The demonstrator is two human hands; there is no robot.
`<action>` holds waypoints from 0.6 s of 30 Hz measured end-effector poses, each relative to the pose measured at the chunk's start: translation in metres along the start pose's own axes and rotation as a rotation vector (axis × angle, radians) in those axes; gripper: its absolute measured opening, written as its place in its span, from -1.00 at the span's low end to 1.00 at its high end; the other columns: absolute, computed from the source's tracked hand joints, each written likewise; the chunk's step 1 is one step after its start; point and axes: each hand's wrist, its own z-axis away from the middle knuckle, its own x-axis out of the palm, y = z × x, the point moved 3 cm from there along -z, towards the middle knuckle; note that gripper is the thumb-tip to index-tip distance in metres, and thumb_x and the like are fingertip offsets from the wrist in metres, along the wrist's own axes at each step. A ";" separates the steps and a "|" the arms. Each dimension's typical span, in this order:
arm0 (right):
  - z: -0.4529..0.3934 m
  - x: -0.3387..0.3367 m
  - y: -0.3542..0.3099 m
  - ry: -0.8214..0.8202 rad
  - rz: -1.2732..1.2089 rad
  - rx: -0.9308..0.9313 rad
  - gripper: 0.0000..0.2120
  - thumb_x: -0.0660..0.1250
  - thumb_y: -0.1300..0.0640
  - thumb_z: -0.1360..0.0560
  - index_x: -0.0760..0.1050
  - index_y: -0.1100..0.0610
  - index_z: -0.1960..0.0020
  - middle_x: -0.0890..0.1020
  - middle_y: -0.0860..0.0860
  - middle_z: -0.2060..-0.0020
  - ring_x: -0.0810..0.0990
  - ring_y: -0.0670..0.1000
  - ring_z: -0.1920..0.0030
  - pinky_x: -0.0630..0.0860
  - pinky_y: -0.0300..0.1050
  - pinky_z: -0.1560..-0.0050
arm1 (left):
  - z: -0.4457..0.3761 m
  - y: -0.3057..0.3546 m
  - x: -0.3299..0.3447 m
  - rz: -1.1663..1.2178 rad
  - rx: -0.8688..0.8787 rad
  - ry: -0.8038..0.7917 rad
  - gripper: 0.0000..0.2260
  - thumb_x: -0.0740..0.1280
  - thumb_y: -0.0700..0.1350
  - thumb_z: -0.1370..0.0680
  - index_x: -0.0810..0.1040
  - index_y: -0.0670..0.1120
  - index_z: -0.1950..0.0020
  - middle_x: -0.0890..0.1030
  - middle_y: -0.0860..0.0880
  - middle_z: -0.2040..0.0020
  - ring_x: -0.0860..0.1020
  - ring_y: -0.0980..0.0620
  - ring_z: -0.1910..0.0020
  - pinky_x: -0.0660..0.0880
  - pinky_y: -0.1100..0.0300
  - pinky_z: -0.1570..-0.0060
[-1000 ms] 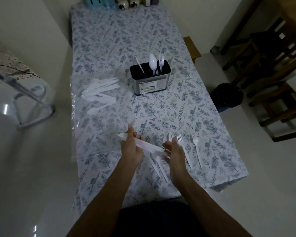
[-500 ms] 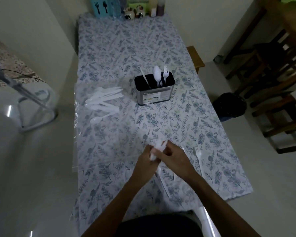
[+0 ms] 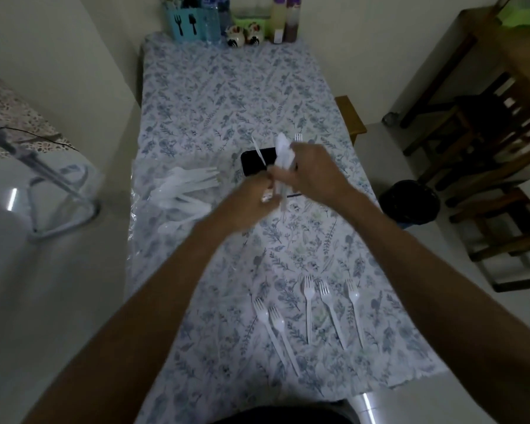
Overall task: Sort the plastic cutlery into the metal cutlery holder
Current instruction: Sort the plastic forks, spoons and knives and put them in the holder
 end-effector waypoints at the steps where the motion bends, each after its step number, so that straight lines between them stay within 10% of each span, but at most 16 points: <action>1: -0.020 -0.012 0.000 0.038 0.009 -0.001 -0.58 0.45 -0.02 -0.52 0.54 0.37 0.17 0.63 0.16 0.31 0.57 0.09 0.36 0.43 -0.12 0.38 | -0.015 0.005 -0.021 -0.044 0.007 -0.016 -0.88 0.35 -0.12 -0.64 0.53 -0.07 -0.17 0.57 0.12 0.07 0.58 0.32 0.10 0.48 0.40 0.12; 15: -0.116 0.002 0.051 0.054 -0.018 0.060 -0.42 0.44 -0.06 -0.52 0.50 0.45 0.35 0.63 0.30 0.43 0.63 0.19 0.41 0.44 -0.04 0.40 | -0.097 -0.053 -0.048 0.069 -0.027 0.323 -0.81 0.53 -0.15 -0.49 0.71 -0.23 -0.03 0.75 -0.13 0.07 0.73 -0.03 0.12 0.62 0.01 0.02; 18: -0.124 0.002 0.054 0.041 -0.071 0.074 -0.46 0.45 -0.04 -0.52 0.55 0.47 0.29 0.65 0.27 0.42 0.64 -0.04 0.46 0.52 0.01 0.34 | -0.104 -0.059 -0.049 0.068 -0.021 0.343 -0.80 0.53 -0.13 -0.49 0.71 -0.23 -0.02 0.74 -0.15 0.10 0.71 -0.08 0.14 0.62 -0.01 0.03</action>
